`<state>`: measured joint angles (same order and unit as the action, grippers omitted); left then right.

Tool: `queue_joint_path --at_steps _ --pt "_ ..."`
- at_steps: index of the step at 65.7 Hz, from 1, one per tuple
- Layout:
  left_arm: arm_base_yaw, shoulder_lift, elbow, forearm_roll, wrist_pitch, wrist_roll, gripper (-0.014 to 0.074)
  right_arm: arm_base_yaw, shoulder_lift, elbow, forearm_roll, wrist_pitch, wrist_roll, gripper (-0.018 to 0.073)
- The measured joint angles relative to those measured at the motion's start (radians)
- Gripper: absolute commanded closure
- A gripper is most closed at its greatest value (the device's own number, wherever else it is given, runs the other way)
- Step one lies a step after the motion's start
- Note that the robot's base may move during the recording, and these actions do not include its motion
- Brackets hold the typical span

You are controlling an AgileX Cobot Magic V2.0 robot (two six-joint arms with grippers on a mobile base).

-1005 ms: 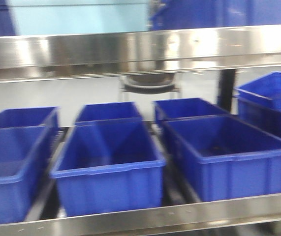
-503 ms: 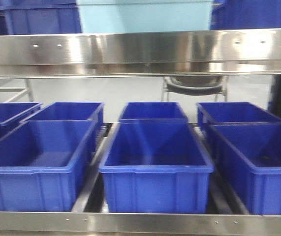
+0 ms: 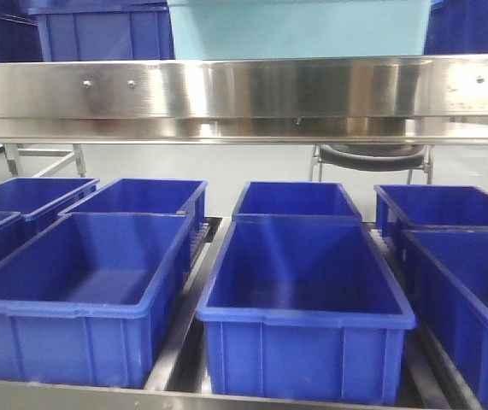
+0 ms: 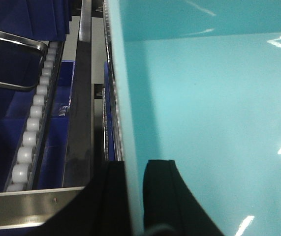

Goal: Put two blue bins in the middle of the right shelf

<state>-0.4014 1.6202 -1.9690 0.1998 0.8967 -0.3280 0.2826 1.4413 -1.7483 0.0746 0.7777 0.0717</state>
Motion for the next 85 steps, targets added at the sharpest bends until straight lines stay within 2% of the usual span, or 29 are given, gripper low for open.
queue_joint_path --at_steps 85 --pt "0.000 0.000 0.000 -0.002 0.000 0.000 0.0707 0.000 0.000 0.000 0.000 0.000 0.000 0.0711"
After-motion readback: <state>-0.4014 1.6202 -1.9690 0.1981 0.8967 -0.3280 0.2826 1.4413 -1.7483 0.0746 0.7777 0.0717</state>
